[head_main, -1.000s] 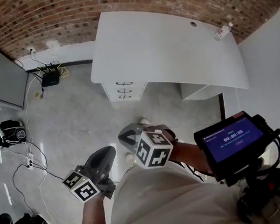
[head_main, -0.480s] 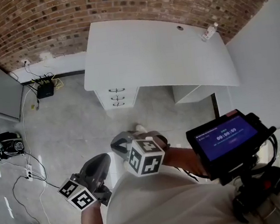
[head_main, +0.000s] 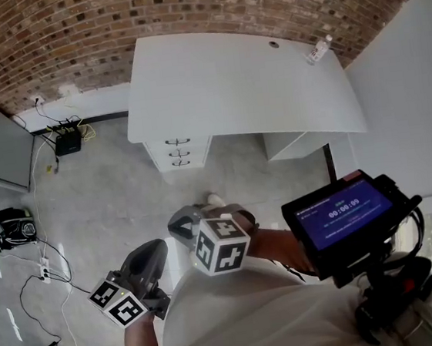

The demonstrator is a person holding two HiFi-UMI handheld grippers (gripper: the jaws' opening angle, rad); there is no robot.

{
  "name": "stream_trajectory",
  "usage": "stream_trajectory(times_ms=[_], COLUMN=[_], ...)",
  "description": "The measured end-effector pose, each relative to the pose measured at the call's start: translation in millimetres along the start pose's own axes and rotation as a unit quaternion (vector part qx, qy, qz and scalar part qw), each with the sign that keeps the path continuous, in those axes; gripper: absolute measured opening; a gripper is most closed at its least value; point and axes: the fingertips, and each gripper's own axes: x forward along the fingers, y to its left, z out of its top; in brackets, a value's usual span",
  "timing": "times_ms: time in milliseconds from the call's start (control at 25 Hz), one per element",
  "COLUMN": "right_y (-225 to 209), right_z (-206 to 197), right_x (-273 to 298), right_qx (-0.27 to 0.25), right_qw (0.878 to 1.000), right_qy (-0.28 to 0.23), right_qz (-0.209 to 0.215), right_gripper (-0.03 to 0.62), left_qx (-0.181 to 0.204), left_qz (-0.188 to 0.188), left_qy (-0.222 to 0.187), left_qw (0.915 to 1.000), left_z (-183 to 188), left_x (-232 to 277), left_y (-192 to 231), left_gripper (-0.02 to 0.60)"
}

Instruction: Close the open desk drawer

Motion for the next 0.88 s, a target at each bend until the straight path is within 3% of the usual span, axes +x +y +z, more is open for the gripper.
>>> stream_trajectory(times_ms=[880], right_y=[-11], right_z=[-12], right_x=[0], right_qx=[0.007], right_qw=[1.0], right_qy=[0.006], right_qz=[-0.018], right_gripper=[0.003], left_qx=[0.006], left_qz=[-0.013], left_qy=[0.02], left_qw=[0.9997], left_z=[-6], left_x=[20], left_y=[6], left_gripper=[0.005])
